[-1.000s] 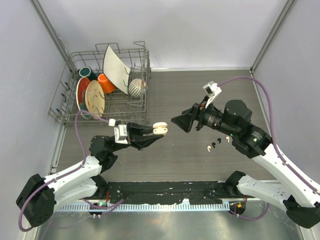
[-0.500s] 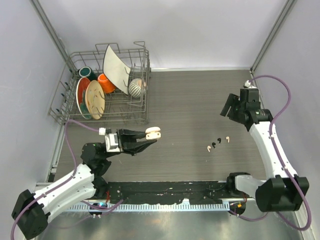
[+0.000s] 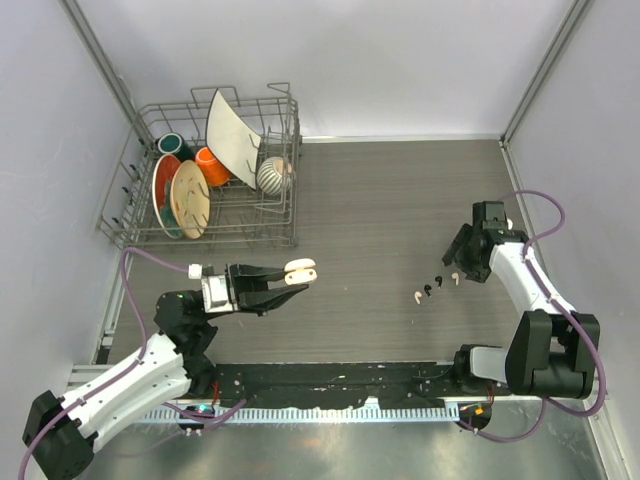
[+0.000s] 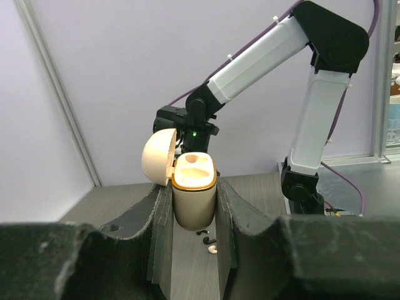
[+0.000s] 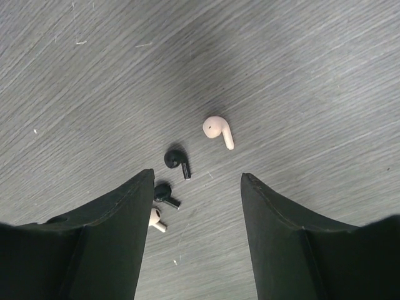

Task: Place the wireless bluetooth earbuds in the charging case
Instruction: Pick up the earbud from the center of the board.

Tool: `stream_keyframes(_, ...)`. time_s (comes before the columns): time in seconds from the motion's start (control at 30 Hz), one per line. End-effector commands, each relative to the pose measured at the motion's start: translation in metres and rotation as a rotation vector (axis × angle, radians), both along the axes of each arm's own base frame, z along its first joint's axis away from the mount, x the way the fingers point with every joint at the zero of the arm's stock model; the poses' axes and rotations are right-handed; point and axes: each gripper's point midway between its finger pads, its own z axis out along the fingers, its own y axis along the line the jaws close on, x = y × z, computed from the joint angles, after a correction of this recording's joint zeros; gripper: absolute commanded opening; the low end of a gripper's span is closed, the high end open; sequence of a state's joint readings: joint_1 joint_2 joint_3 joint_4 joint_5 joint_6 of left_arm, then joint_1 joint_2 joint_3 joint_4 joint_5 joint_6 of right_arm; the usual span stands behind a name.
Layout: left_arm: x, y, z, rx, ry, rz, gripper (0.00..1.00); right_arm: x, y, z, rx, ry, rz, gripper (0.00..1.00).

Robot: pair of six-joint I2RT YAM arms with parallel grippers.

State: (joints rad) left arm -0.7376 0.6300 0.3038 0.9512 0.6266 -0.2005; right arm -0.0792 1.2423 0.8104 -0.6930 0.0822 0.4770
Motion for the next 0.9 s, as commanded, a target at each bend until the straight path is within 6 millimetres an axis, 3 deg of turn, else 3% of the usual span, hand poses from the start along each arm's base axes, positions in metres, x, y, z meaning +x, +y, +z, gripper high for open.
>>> stream_keyframes(0.0,-0.007,0.001,0.006,-0.008,-0.041,-0.017,0.00,0.016,-0.013,-0.004,-0.063,-0.041,-0.008,0.60)
stream_keyframes(0.53,-0.009,0.000,0.010,0.006,-0.055,-0.027,0.00,0.017,-0.018,-0.035,-0.075,0.005,-0.075,0.55)
stream_keyframes(0.87,-0.009,0.002,0.010,0.014,-0.051,-0.014,0.00,0.022,-0.010,-0.052,-0.025,-0.022,-0.071,0.61)
